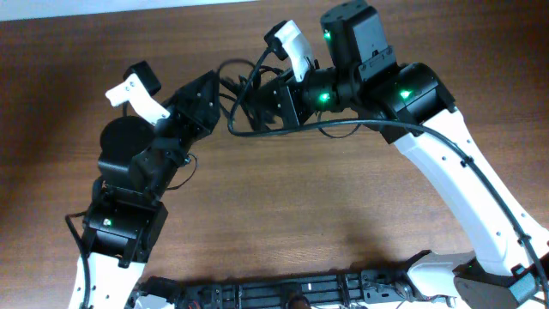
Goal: Untangle cables
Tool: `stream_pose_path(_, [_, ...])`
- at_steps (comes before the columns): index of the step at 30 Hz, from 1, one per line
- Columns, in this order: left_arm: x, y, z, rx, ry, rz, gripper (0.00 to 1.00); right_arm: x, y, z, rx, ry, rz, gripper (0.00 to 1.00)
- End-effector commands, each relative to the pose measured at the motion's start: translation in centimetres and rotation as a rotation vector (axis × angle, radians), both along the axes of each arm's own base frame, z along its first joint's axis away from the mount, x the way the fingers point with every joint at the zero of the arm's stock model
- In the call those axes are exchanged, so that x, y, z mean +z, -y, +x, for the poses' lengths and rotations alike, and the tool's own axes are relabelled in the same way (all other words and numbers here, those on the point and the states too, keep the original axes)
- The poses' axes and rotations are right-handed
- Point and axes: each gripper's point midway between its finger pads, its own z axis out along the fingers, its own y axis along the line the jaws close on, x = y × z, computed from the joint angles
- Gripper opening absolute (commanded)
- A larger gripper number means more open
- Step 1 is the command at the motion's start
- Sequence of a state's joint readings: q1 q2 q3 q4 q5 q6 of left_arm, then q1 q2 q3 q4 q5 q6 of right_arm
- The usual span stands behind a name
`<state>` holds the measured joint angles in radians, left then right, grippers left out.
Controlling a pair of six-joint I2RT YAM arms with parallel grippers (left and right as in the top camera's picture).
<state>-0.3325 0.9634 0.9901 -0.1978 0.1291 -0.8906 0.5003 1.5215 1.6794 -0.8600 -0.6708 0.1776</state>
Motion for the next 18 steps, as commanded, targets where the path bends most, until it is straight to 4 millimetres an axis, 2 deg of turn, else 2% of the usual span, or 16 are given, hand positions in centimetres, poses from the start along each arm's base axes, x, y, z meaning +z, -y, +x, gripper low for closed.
stream_pose_path(1, [1.8, 3.2, -2.4, -0.297, 0.307, 0.366, 0.55, 2.5, 0.2, -1.5, 0.037, 0.039, 0.054, 0.04])
stream_pose_path(3, [0.3, 4.3, -3.6, -0.43, 0.389, 0.535, 0.58, 2.6, 0.0, -2.4, 0.078, 0.008, 0.075, 0.04])
stream_pose_path(8, [-2.6, 3.9, -4.3, -0.51, 0.395, 0.73, 0.58, 1.8, 0.5, -3.0, 0.077, -0.052, 0.055, 0.04])
stream_pose_path(11, [-3.7, 3.8, -4.6, -0.533, 0.367, 0.758, 0.57, 1.7, 1.6, -2.3, 0.042, -0.062, 0.052, 0.04])
stream_pose_path(18, [-4.3, 3.7, -4.9, -0.555, 0.365, 0.793, 0.56, 2.4, 2.6, -2.0, 0.051, -0.086, 0.105, 0.04])
